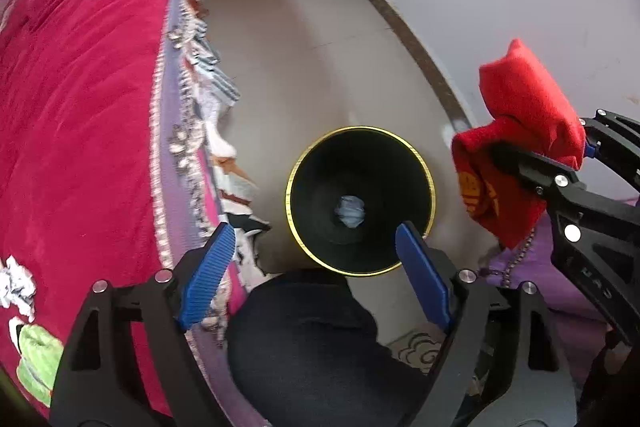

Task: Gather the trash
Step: 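Carry both items to the black bin and open both tools over it, then withdraw both tools from the bin back over the bedspread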

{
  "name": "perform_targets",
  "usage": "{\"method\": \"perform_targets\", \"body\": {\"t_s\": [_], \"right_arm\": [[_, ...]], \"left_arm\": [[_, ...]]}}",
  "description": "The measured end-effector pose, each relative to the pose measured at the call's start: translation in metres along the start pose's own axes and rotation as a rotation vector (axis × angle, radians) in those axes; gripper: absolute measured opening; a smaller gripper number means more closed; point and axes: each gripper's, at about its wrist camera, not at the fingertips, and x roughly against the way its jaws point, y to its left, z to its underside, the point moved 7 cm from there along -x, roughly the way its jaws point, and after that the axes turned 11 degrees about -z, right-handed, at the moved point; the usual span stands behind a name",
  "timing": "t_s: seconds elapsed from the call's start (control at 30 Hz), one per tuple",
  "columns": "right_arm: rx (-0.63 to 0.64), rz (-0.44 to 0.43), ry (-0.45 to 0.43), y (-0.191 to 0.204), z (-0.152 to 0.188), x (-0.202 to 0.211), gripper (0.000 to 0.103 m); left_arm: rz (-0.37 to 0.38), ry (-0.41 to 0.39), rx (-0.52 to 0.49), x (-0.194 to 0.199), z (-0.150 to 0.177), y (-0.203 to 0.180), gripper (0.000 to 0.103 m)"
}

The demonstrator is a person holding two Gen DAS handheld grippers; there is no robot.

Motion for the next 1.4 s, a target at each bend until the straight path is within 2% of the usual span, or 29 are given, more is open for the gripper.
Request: {"method": "perform_targets", "body": {"t_s": [0.07, 0.13, 0.37, 0.5, 0.73, 1.03, 1.4], "right_arm": [[0.003, 0.001, 0.026, -0.001, -0.001, -0.011, 0.038], [0.010, 0.024, 0.048, -0.002, -0.002, -0.022, 0.052], [0.004, 0.029, 0.080, 0.003, -0.003, -0.038, 0.054], [0.040, 0.033, 0.082, 0.017, -0.003, -0.035, 0.054], [0.090, 0.010, 0.066, 0.048, -0.009, -0.027, 0.055], [0.165, -0.030, 0.022, 0.090, -0.026, -0.018, 0.057], [0.329, -0.107, 0.003, 0.174, -0.048, -0.031, 0.057]], "left_arm": [[0.003, 0.011, 0.029, 0.001, 0.004, 0.010, 0.081], [-0.002, 0.015, 0.055, 0.003, 0.008, 0.019, 0.083], [0.005, 0.031, 0.113, 0.004, 0.023, 0.036, 0.084], [0.016, 0.031, 0.143, 0.009, 0.031, 0.042, 0.084], [-0.012, 0.013, 0.192, 0.020, 0.046, 0.058, 0.084], [-0.074, 0.013, 0.314, 0.036, 0.077, 0.094, 0.084], [-0.177, 0.010, 0.518, 0.050, 0.123, 0.162, 0.085]]}}
